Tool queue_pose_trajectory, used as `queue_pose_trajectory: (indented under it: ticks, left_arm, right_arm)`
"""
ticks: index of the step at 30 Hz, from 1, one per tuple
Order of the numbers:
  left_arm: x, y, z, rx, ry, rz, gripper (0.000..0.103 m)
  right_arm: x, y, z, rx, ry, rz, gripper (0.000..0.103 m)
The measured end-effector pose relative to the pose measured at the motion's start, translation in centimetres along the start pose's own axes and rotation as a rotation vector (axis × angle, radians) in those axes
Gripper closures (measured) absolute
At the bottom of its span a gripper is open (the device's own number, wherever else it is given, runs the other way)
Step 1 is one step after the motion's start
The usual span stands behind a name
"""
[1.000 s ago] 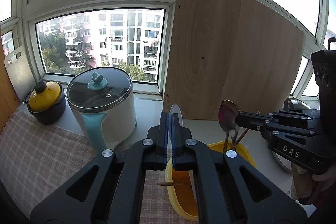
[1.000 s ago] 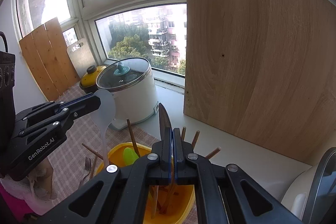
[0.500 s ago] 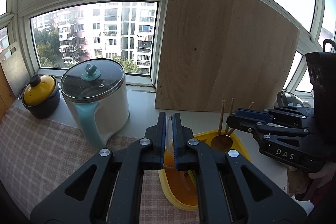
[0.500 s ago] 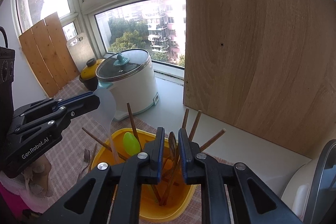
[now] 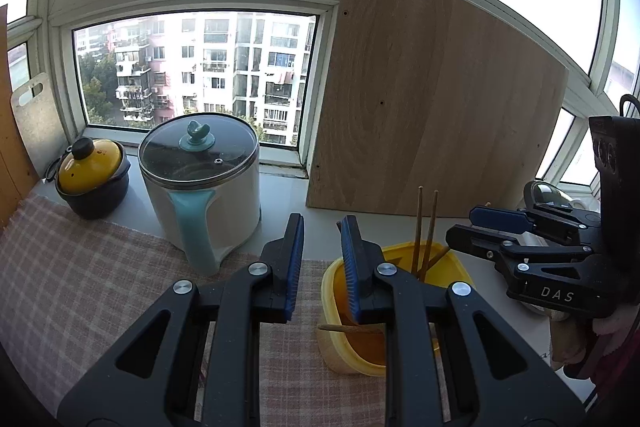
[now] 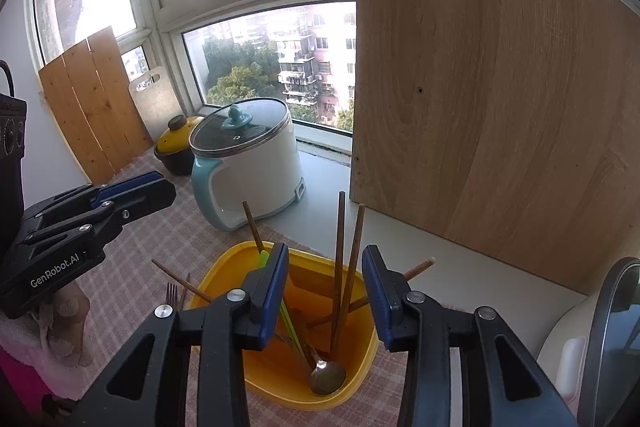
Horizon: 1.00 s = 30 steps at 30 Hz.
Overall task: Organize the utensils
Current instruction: 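Move both tools back down to the metal fork and red-tipped chopstick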
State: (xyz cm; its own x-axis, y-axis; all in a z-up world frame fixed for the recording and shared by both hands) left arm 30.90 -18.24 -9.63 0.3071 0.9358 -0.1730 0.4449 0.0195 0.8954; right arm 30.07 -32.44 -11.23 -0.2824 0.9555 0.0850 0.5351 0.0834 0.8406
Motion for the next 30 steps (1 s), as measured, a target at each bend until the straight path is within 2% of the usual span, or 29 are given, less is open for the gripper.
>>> queue_pose_trajectory:
  ticks: [2, 4, 7, 8, 9, 10, 15, 22, 26, 30]
  left_arm:
    - [0.7, 0.0, -0.6, -0.005, 0.007, -0.007, 0.085]
    - [1.6, 0.1, -1.3, -0.010, 0.016, -0.012, 0.085]
    - [3.0, 0.1, -2.4, -0.018, 0.036, -0.011, 0.085]
    - [3.6, 0.0, -2.8, -0.020, 0.044, -0.010, 0.079]
    - [4.1, -0.1, -3.2, -0.022, 0.050, -0.011, 0.071]
    - [4.8, -0.2, -3.7, -0.024, 0.057, -0.013, 0.069]
    - [8.6, -1.7, -5.9, -0.002, 0.114, -0.030, 0.069]
    - [13.9, -5.9, -7.2, 0.083, 0.184, -0.078, 0.069]
    - [15.6, -8.8, -7.0, 0.140, 0.181, -0.116, 0.069]
    - [16.2, -11.5, -5.9, 0.200, 0.148, -0.137, 0.069]
  right_arm:
    - [0.5, 0.0, -0.5, -0.010, 0.004, -0.005, 0.046]
    - [1.0, 0.1, -1.0, -0.019, 0.012, -0.009, 0.041]
    - [2.0, 0.2, -1.7, -0.038, 0.028, -0.018, 0.023]
    - [2.4, 0.2, -2.0, -0.045, 0.035, -0.023, 0.021]
    - [2.8, 0.2, -2.2, -0.048, 0.041, -0.027, 0.021]
    - [3.2, 0.1, -2.3, -0.050, 0.048, -0.029, 0.020]
    - [5.5, -0.3, -2.9, -0.050, 0.104, -0.033, 0.015]
    - [9.1, -1.5, -3.5, -0.042, 0.180, -0.054, 0.015]
    - [11.1, -2.7, -3.3, -0.023, 0.219, -0.082, 0.016]
    - [13.0, -4.6, -2.9, 0.020, 0.265, -0.093, 0.016]
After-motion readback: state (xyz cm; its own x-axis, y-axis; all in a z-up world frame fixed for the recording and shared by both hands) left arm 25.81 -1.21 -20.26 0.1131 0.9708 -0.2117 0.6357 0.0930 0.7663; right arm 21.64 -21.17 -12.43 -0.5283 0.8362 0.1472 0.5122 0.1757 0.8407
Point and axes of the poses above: each gripper's, at about its wrist camera, not at the fingertips, and z roughly the way its jaws point, x to its left, y to its top, the point moved 9 cm from there along z, roughly the way its jaws point, and after that the axes turned 11 degrees about -x, right-handed, at the moved point
